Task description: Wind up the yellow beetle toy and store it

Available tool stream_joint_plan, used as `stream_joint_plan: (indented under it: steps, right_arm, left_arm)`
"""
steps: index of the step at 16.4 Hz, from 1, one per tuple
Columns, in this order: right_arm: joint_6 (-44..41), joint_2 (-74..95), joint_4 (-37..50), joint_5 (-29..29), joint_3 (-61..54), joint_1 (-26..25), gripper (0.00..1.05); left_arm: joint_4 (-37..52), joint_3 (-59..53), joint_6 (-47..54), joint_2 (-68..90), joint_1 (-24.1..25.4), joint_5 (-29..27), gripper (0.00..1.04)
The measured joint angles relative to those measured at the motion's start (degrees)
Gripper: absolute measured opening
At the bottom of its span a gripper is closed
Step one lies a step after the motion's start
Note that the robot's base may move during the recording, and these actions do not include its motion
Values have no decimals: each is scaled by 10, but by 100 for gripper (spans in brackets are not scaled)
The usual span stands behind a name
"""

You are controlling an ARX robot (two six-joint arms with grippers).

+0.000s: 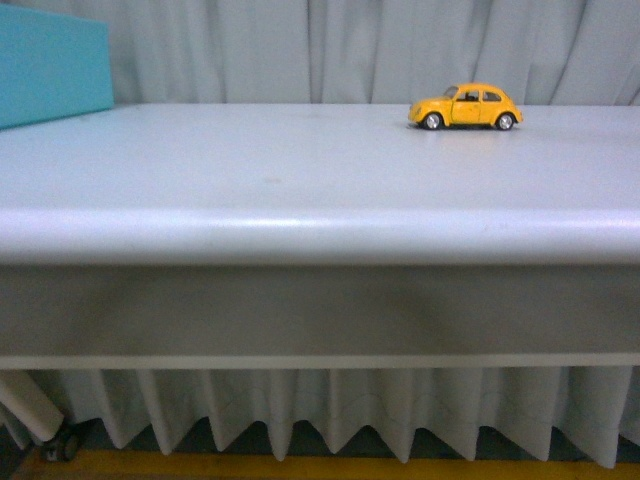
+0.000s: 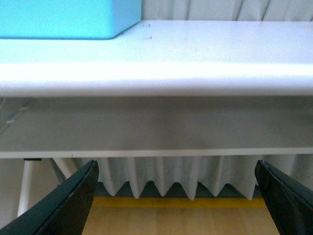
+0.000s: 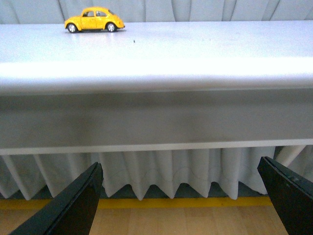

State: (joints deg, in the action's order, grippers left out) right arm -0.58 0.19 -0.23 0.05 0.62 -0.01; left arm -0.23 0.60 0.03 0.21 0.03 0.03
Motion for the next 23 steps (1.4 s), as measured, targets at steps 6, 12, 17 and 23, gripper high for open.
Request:
stream_joint_plan:
  steps: [6, 12, 17, 23]
  right_arm:
    - [0, 0, 0, 0, 0, 0, 98]
    - [0, 0, 0, 0, 0, 0, 98]
    - [1, 0, 2, 0, 0, 0, 98]
    - [1, 0, 0, 0, 0, 0, 98]
  left_arm:
    - [0, 0, 0, 0, 0, 0, 98]
    - [0, 0, 0, 0, 0, 0, 98]
    - [2, 0, 0, 0, 0, 0, 98]
    - [0, 0, 0, 0, 0, -1, 98]
